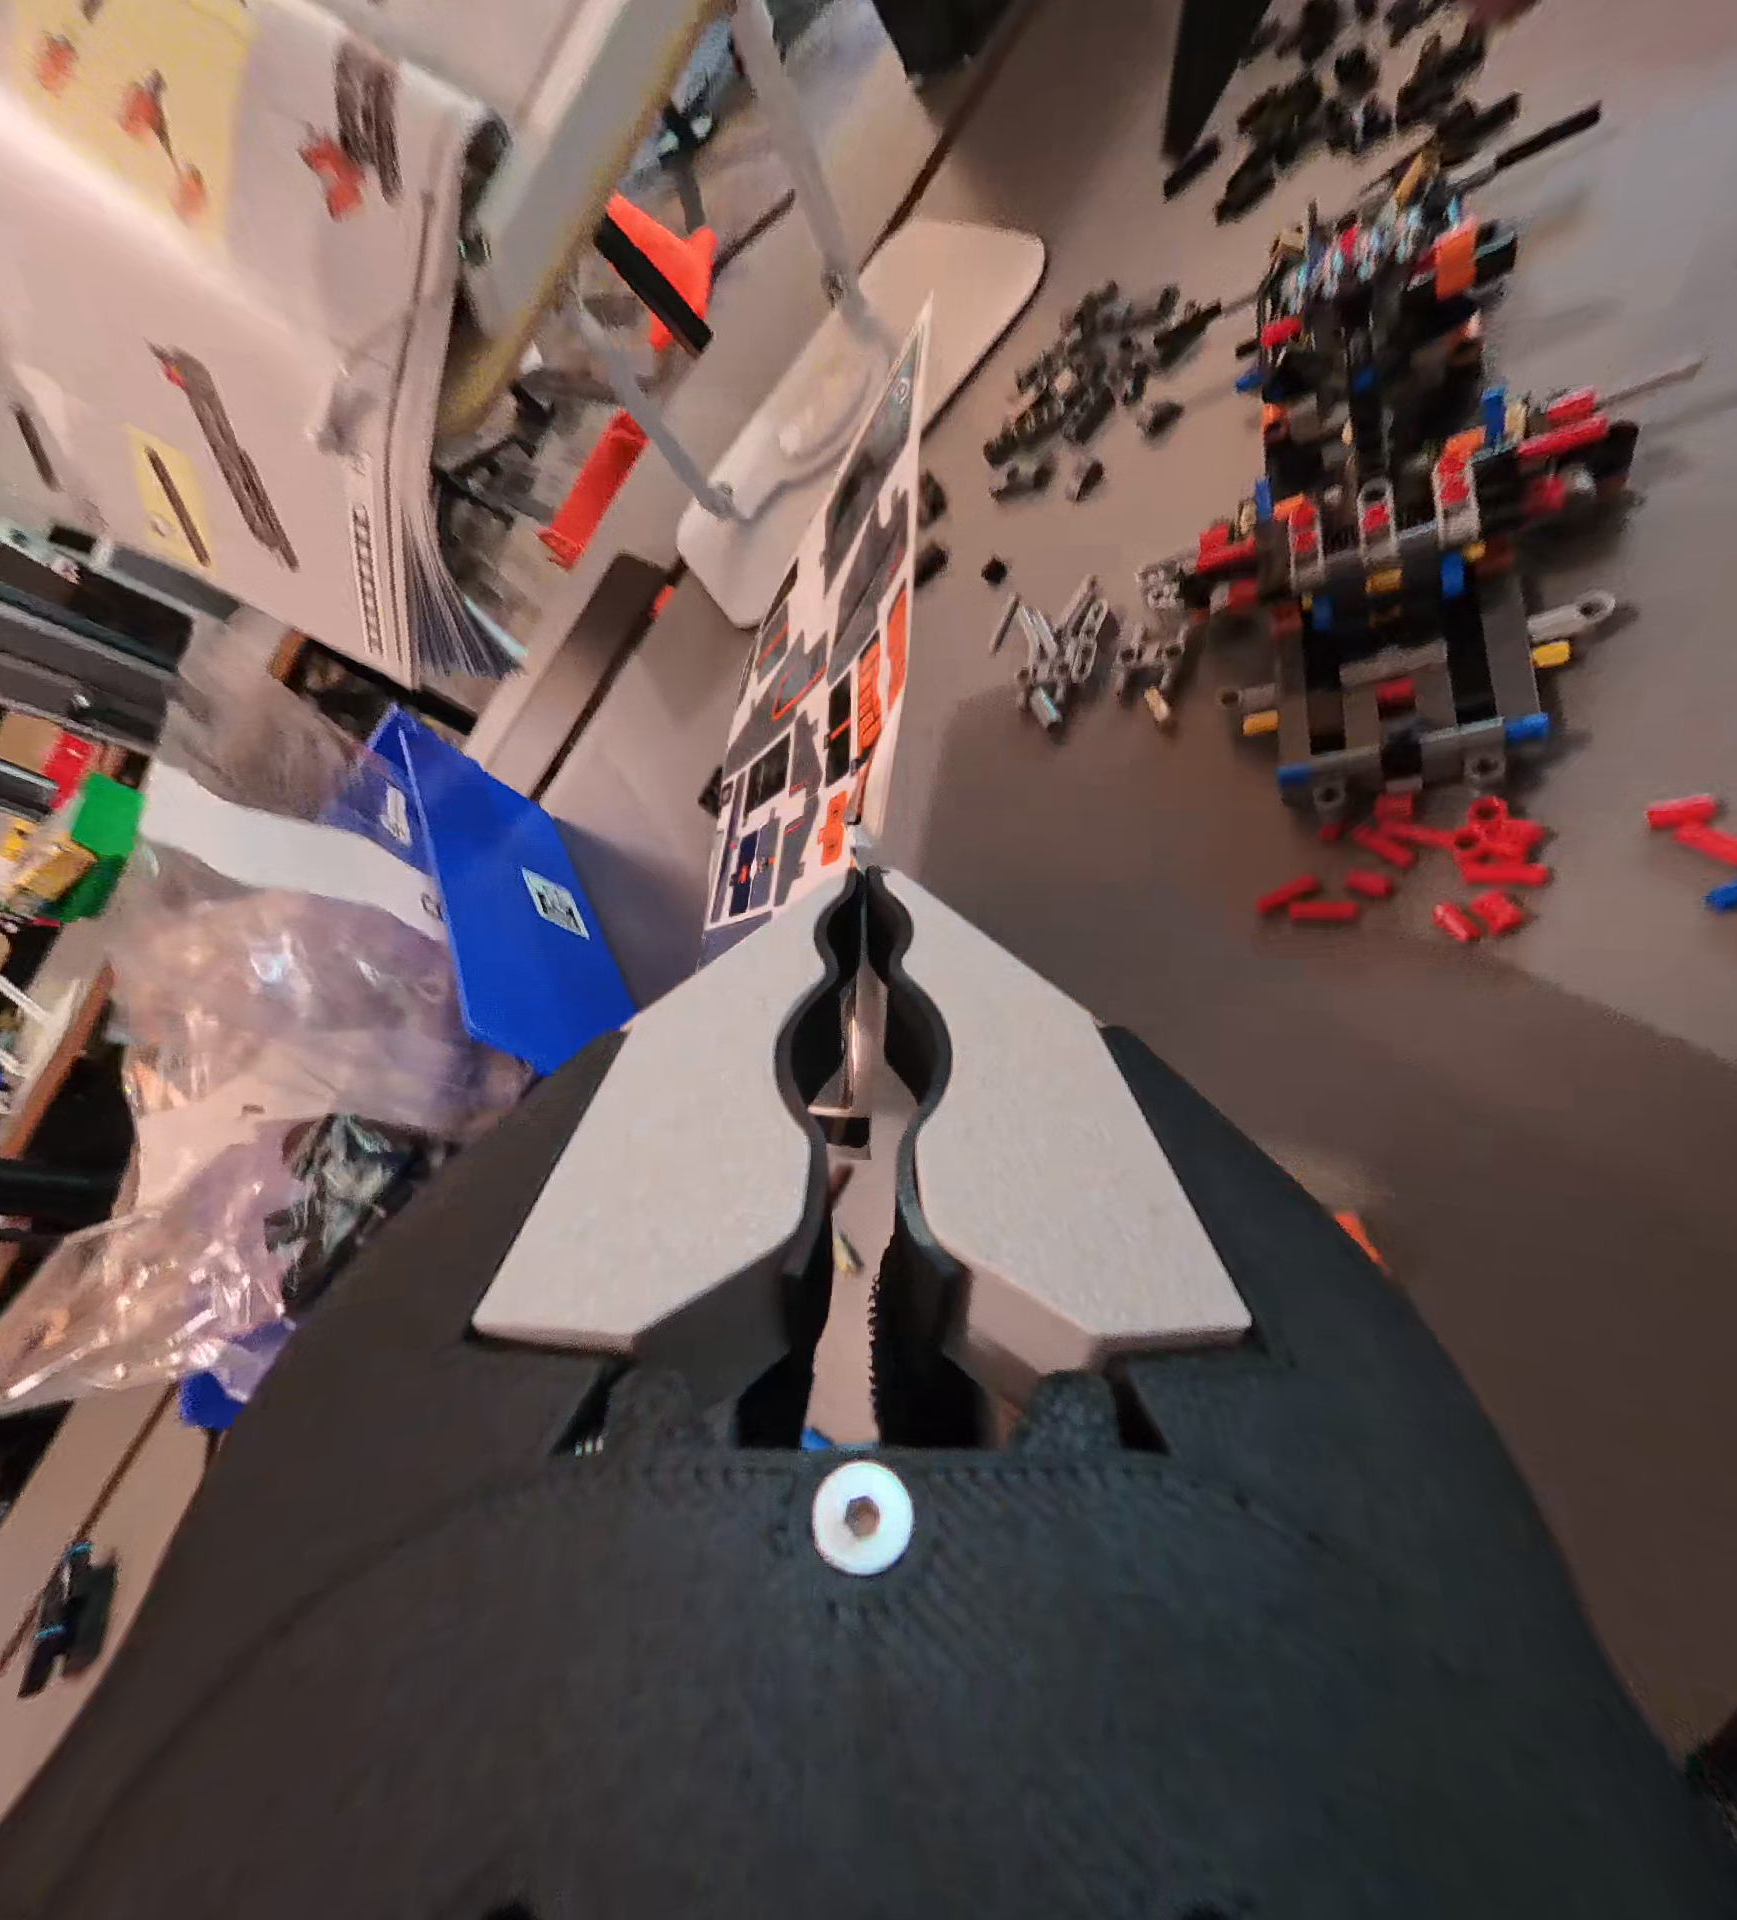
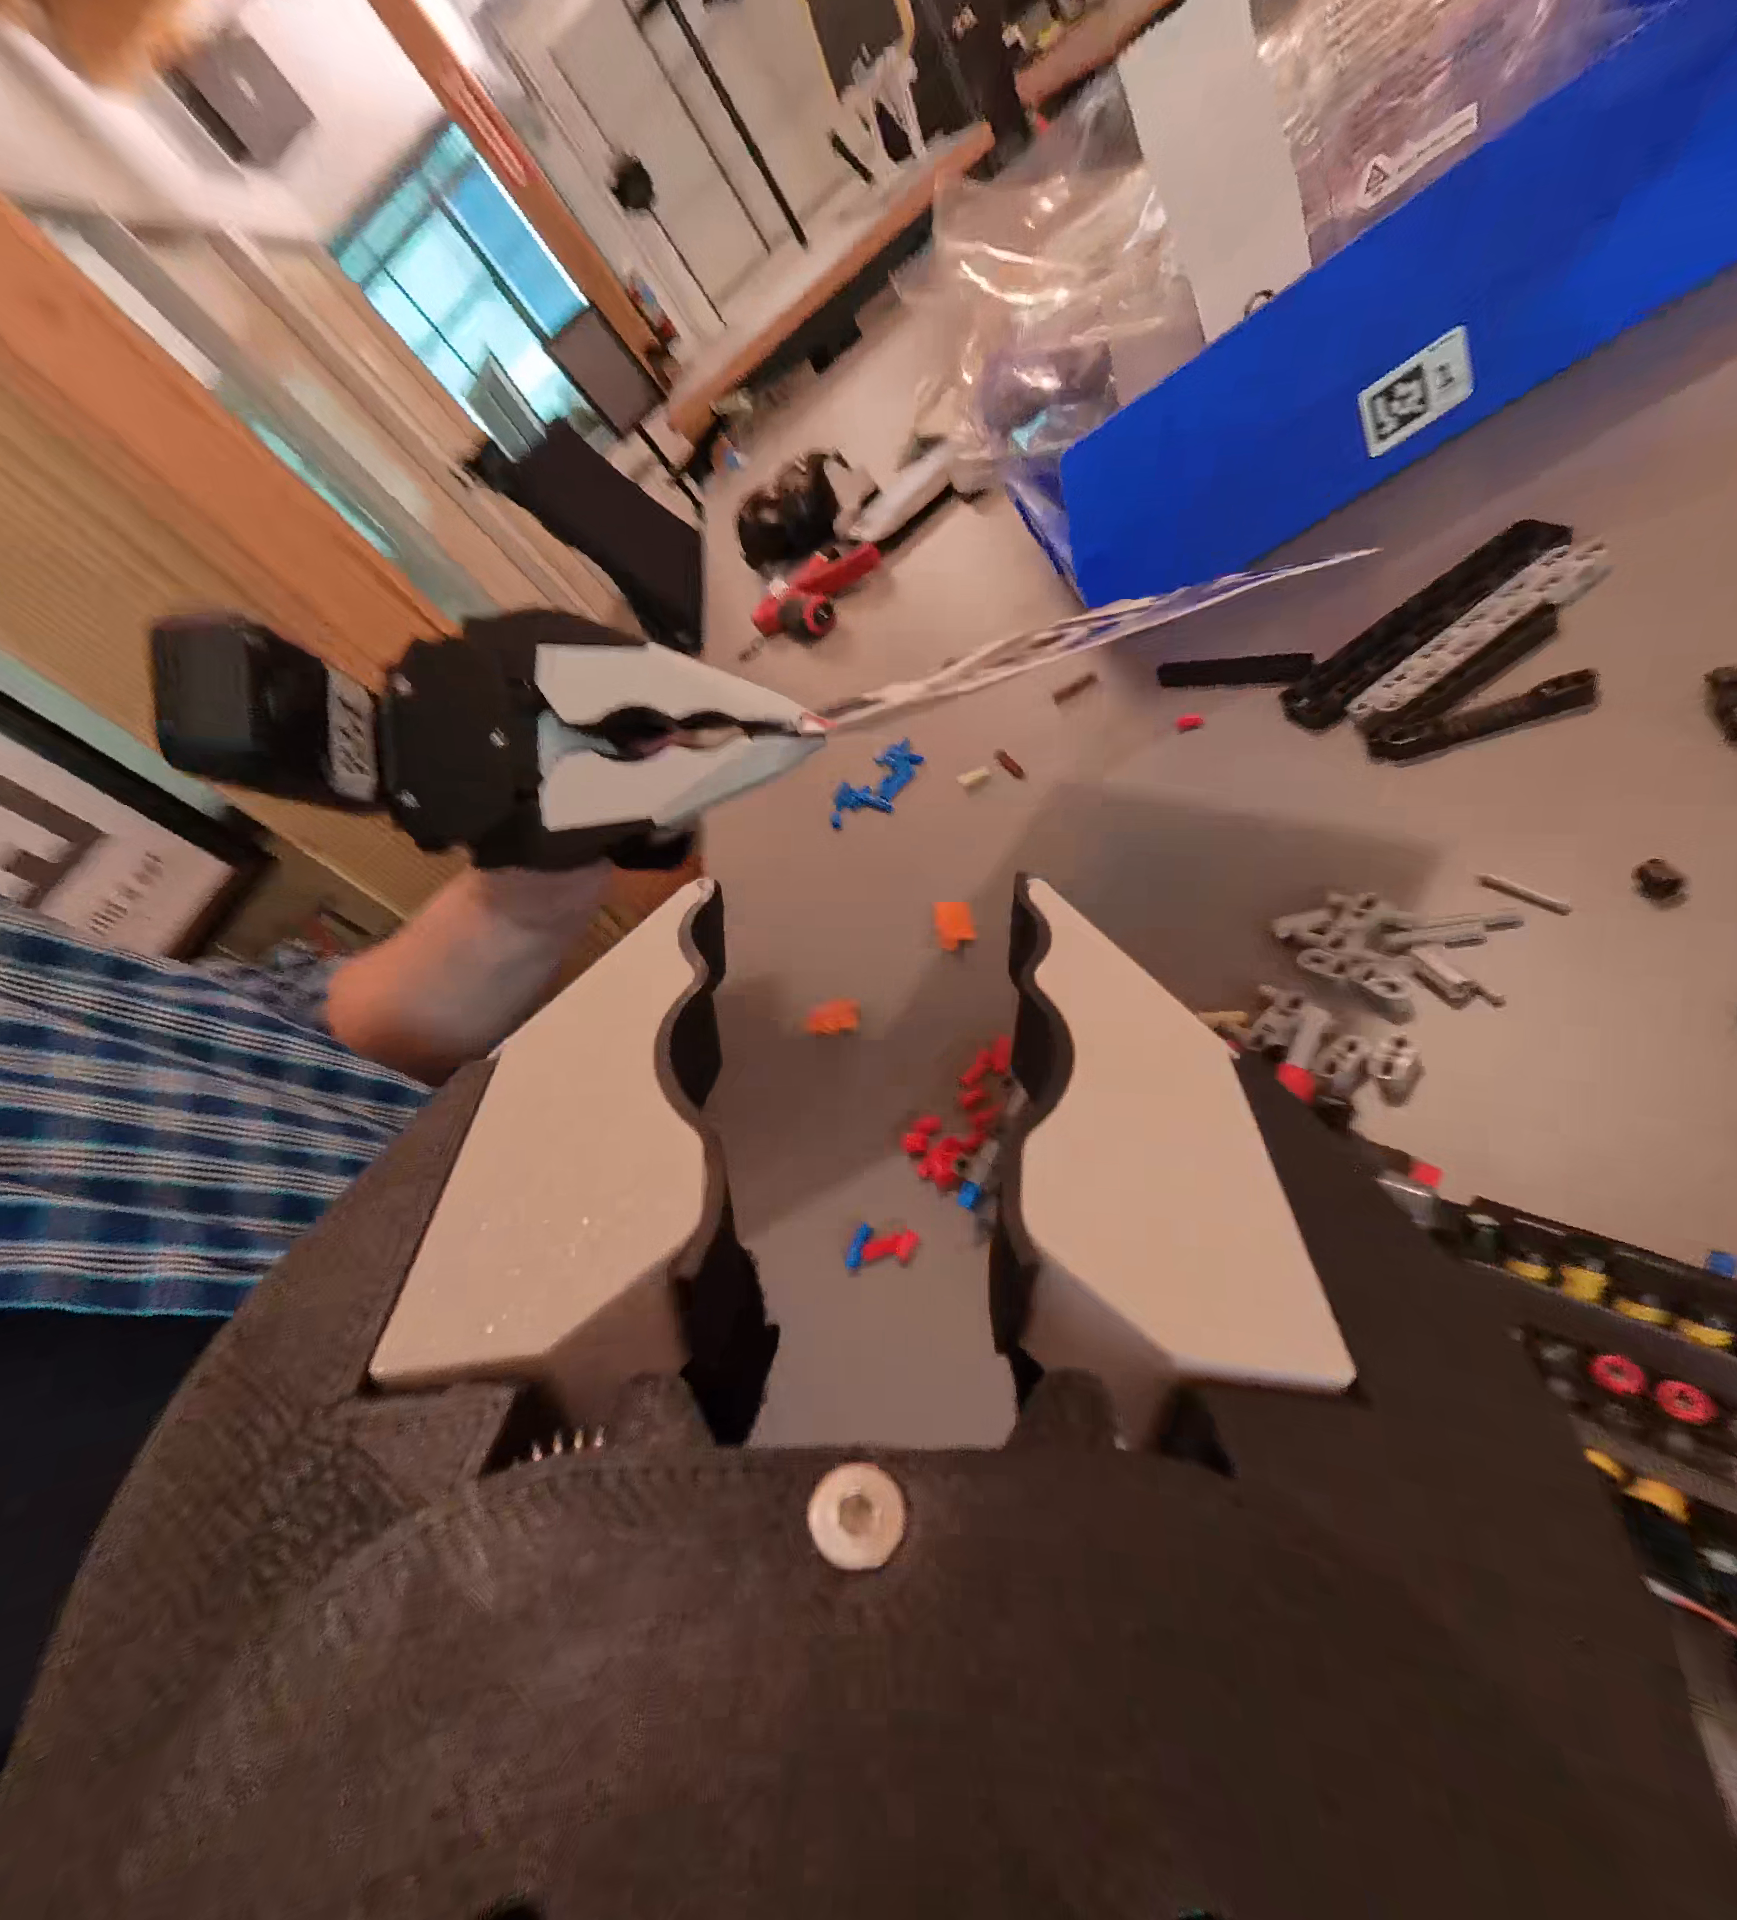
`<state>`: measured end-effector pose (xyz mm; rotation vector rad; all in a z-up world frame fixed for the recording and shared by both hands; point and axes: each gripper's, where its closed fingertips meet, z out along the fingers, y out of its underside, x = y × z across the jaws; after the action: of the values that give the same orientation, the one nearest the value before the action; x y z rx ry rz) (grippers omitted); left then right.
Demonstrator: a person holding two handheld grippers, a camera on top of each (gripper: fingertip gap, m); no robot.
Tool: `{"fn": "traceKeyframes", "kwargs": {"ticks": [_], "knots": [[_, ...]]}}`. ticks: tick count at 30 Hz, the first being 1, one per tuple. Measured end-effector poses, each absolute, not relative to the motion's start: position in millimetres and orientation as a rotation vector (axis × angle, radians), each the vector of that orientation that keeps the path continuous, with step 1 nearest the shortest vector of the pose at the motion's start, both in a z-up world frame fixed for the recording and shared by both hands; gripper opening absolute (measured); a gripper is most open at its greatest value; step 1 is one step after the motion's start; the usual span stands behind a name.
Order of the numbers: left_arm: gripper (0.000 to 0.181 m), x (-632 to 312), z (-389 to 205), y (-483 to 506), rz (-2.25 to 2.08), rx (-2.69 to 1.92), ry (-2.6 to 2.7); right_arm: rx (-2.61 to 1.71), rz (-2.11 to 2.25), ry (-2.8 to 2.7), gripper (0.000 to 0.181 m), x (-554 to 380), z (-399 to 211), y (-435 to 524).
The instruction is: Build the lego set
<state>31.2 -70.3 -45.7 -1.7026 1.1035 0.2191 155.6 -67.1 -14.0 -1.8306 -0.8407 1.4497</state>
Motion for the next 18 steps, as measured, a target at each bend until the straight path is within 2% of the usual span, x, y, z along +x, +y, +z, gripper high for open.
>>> {"fn": "traceKeyframes", "kwargs": {"ticks": [6,12,15,16,17,18], "knots": [[0.000,82.1,-28.4,-66.1,0.333,-1.478,1.257,-1.773,1.801,-0.562,0.066,163.7,1.3,-59.4],[0.000,118.6,-12.5,-67.2,0.447,-1.258,1.388,-1.727,1.920,-0.427,0.063,173.7,5.7,-50.3],[0.000,130.6,-8.2,-69.8,0.472,-1.186,1.408,-1.692,1.930,-0.401,0.044,174.9,7.1,-46.4],[0.000,132.8,-8.1,-70.3,0.472,-1.179,1.412,-1.652,1.939,-0.391,0.030,176.8,11.4,-44.6],[0.000,133.6,-7.3,-69.8,0.482,-1.172,1.409,-1.614,1.931,-0.364,0.009,180.0,15.2,-40.6],[0.000,134.1,-6.1,-69.9,0.488,-1.163,1.404,-1.608,1.920,-0.378,0.000,180.4,15.5,-40.1]]}}
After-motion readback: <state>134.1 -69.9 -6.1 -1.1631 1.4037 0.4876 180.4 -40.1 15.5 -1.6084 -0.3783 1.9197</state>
